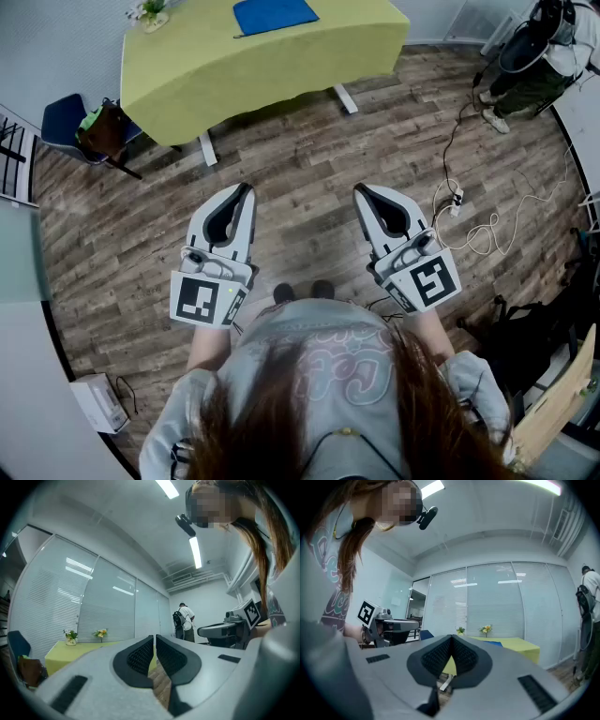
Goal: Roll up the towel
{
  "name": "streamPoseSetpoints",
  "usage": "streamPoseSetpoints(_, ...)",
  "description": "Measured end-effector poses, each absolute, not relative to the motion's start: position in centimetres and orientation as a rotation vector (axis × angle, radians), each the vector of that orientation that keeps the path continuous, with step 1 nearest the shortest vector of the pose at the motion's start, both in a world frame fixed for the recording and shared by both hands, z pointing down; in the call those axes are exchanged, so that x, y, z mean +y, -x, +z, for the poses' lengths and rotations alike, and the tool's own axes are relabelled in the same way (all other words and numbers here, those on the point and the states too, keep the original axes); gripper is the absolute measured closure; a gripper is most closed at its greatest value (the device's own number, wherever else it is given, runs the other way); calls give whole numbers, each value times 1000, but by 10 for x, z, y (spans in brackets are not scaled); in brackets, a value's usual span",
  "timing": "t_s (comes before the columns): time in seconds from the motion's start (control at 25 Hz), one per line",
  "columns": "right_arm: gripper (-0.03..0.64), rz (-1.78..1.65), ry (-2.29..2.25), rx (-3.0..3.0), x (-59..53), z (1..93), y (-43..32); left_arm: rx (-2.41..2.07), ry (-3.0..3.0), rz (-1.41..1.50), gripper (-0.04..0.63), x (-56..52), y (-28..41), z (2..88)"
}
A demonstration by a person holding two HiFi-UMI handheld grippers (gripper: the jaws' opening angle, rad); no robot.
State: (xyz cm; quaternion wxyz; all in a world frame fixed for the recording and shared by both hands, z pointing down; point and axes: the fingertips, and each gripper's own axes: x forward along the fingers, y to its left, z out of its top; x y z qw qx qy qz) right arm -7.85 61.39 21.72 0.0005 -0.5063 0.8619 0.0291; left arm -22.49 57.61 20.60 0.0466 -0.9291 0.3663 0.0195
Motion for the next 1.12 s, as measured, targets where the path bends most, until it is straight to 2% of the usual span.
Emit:
streamPoseSetpoints(0.92,606,12,1598,2714,600,230,81,1180,2856,43,569,567,220,209)
streamPoseSetpoints(1.0,542,-31,1586,2699,600,231,80,1201,2863,68,545,568,223,210)
streamPoseSetpoints(1.12,458,-45,1608,2659,601,229,76,1230,2863,124,446,571,231,207)
